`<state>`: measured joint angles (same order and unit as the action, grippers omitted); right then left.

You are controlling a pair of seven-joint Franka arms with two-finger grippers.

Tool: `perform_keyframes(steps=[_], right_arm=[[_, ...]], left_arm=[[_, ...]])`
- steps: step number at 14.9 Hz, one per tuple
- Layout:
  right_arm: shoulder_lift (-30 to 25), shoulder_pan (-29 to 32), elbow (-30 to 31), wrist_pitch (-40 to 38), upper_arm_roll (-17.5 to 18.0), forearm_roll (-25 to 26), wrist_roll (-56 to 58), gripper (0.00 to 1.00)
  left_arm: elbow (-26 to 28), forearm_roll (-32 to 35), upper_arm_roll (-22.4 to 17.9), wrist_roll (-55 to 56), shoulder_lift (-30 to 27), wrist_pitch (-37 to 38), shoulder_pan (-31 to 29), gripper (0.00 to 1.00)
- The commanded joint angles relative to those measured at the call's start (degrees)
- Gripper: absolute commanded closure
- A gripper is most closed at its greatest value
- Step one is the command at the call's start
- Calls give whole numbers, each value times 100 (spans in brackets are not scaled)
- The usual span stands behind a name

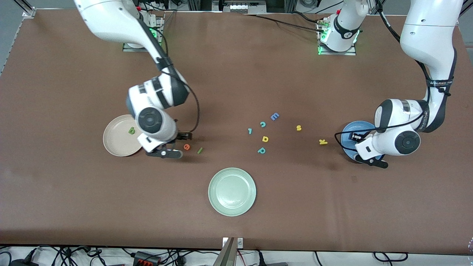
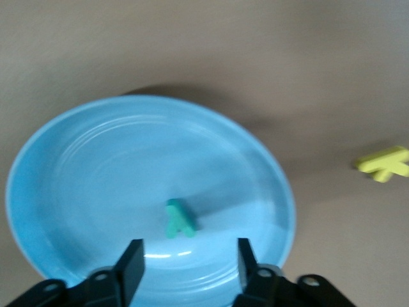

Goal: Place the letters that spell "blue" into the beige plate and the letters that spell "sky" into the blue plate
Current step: 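Drop the g on the white plate while the left gripper drops the y, then grasp the l with the right gripper while the left gripper grasps the k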

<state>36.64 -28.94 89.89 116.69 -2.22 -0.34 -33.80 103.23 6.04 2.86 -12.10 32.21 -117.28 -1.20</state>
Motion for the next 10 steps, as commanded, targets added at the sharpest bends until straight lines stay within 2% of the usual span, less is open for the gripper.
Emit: perform_keyframes(steps=[1,3,6,8,10], right_arm=[[440,-33,-455,134,-42,-332,-923,0],[589,-33,-455,538,-42,-895,-1417,0],[704,-112,-472,793,-51,-924,-1638,0],[757,-164,-507,952,-51,-924,-1953,12],[914,-209,-708,1005,-59,-889,-2051,23]], left_arm=[[31,99,372,-834,-407,310,6,0],[57,90,539,-1573,-487,337,6,0],[118,99,908,-2146,-531,276,-3,0],[372,151,1110,-2437,-653,119,6,0],[1186,571,1242,-2630,-943,-765,15,0]])
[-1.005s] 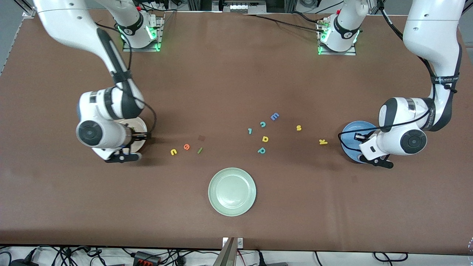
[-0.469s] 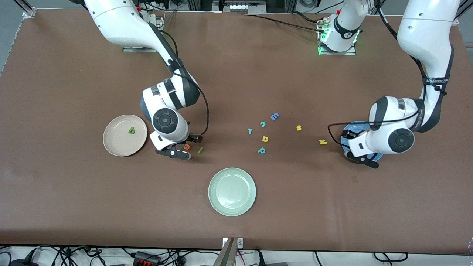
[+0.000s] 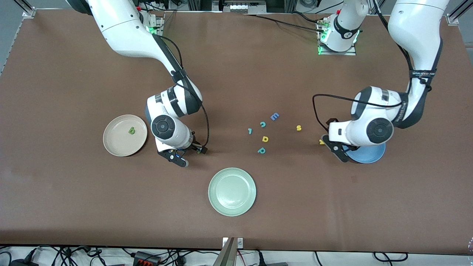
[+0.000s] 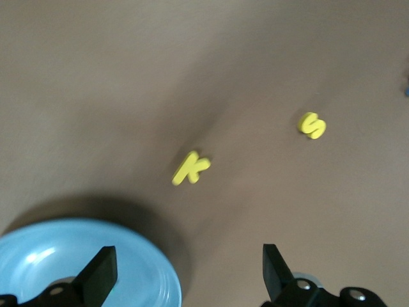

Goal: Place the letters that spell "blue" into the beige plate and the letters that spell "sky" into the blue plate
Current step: 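Grasp the l with the right gripper while the left gripper grasps the k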

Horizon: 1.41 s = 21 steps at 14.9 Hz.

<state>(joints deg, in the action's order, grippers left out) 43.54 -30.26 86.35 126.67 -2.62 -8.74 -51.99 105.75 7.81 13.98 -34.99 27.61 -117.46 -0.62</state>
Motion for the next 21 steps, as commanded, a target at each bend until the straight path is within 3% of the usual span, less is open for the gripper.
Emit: perform_keyframes(steps=[1,3,9,11,15,17,21], right_arm=[[321,-85,-469,-2,-28,-49,-250,26],[427,-76,-557,24,-63,-49,-355,32],[656,-76,-671,358,-81,-41,-364,46],[674,-85,-716,332,-81,-49,-364,51],[674,-164,-707,323,-72,-40,-355,68],[683,-208,-707,323,-63,-40,-355,72],[700,-199,-698,341,-72,-32,-347,72]], left_arm=[[1322,710,140,-351,-536,-1335,-78,0],[1615,959,149,-673,-380,-2181,-114,0],[1563,1284,149,-1519,131,-2984,-69,2],[1563,1311,149,-1520,149,-2985,-105,16],[1291,1460,140,-1520,403,-2985,-105,23],[1229,1478,131,-1520,430,-2985,-105,30],[1229,1478,114,-1528,421,-2967,-122,57]])
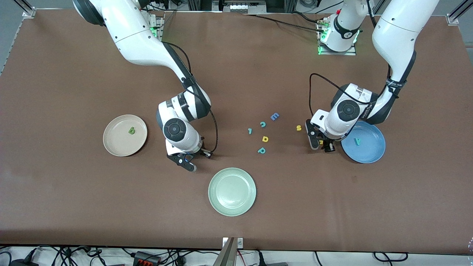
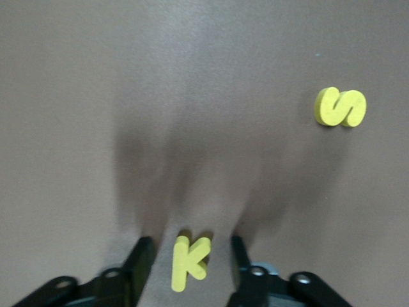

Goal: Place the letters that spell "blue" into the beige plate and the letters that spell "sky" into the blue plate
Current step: 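Grasp the l with the right gripper while the left gripper grasps the k, then drop the l on the white plate while the left gripper drops the k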

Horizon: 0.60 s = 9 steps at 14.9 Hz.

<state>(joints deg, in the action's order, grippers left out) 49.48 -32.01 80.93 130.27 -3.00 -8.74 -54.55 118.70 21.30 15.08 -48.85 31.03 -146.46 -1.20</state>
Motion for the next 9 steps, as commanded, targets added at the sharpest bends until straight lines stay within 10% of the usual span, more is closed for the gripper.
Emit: perform_keyframes(steps=[1,3,9], right_arm=[[132,-33,-157,-11,-25,-32,-91,72],[141,-24,-157,-11,-25,-40,-91,78],[-25,64,-200,-307,-43,-49,23,100]], left_arm=[[-66,129,-5,-134,79,-58,-82,66],[-66,129,-5,-134,62,-58,-152,84],[-224,111,22,103,-324,563,-196,88]])
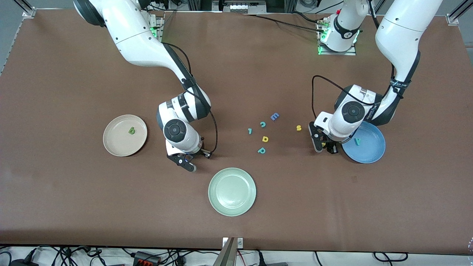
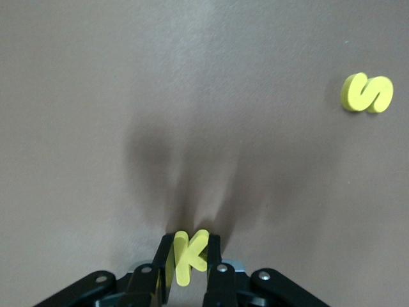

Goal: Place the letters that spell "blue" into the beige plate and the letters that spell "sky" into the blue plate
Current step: 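Drop the l on the white plate while the left gripper drops the k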

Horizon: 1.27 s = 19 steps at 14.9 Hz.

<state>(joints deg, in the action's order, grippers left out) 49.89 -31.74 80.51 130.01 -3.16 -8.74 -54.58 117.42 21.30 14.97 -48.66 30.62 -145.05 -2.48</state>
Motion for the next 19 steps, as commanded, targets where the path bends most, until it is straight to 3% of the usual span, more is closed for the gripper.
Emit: perform_keyframes(steps=[1,4,7,10,14,17,18,19], right_arm=[[-137,63,-255,-500,-44,-23,53,100],[-567,273,-177,-1150,-193,83,849,100],[-1163,650,357,-1951,-211,109,1676,100],[-1788,1063,1359,-1926,-255,153,2563,100],[-2071,1425,1994,-1917,-553,267,3644,100],[-2054,1705,2126,-1786,-720,276,4489,100],[-2045,1820,2179,-1681,-721,276,4744,100],[-2010,1908,2223,-1576,-721,276,4912,100]], left_arm=[[-253,59,32,171,-397,816,-85,88],[-702,-30,67,855,-504,1986,-94,88],[-711,-39,49,1751,-653,2568,-181,88],[-502,-30,58,2333,-654,2517,-463,88],[-115,-30,58,2431,-601,1860,-744,82],[18,-30,67,2466,-601,1672,-789,67],[18,-30,84,2492,-609,1672,-771,55],[-8,-30,128,2501,-601,1672,-771,28]])
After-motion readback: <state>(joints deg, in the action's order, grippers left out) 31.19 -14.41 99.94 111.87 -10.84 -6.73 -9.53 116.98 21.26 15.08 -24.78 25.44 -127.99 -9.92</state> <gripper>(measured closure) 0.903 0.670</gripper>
